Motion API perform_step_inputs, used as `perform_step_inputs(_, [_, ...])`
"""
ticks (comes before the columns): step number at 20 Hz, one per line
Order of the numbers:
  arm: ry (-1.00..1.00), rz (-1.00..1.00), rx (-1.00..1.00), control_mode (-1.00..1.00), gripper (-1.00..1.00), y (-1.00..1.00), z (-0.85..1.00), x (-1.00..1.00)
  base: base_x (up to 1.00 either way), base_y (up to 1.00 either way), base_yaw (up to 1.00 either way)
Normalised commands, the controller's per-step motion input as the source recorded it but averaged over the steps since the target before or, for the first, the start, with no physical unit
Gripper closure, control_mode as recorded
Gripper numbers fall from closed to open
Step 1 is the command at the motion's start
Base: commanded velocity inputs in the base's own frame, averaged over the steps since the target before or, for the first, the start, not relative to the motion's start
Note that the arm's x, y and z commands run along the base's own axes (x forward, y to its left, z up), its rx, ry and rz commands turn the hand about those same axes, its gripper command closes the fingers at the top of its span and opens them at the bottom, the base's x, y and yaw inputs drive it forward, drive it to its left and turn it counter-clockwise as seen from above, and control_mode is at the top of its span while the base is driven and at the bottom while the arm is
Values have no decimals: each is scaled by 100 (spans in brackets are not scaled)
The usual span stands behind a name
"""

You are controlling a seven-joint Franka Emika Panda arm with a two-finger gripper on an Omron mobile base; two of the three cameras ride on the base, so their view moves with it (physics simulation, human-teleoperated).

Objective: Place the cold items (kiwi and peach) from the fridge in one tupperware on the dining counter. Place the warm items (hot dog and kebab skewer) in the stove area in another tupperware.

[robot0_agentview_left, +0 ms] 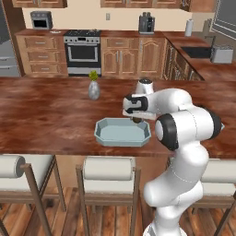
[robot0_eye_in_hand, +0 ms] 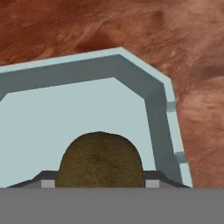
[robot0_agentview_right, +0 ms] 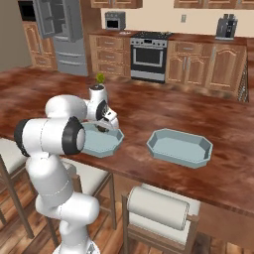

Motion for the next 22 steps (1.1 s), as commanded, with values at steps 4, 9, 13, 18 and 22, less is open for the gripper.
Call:
perform_step_inputs(4, [0,2,-5,-100,100,1,-48,13,0,0,0])
perform_step_inputs(9, [1,0,-7,-100,100,0,-35,0,0,0,0])
perform_step_inputs(13, [6,2,-5,-100,100,0,-7,-26,0,0,0])
perform_step_inputs(18, [9,1,-1,-100,100,0,0,-4,0,0,0])
perform_step_inputs(22, [6,0,0,-100,100,1,-1,0,0,0,0])
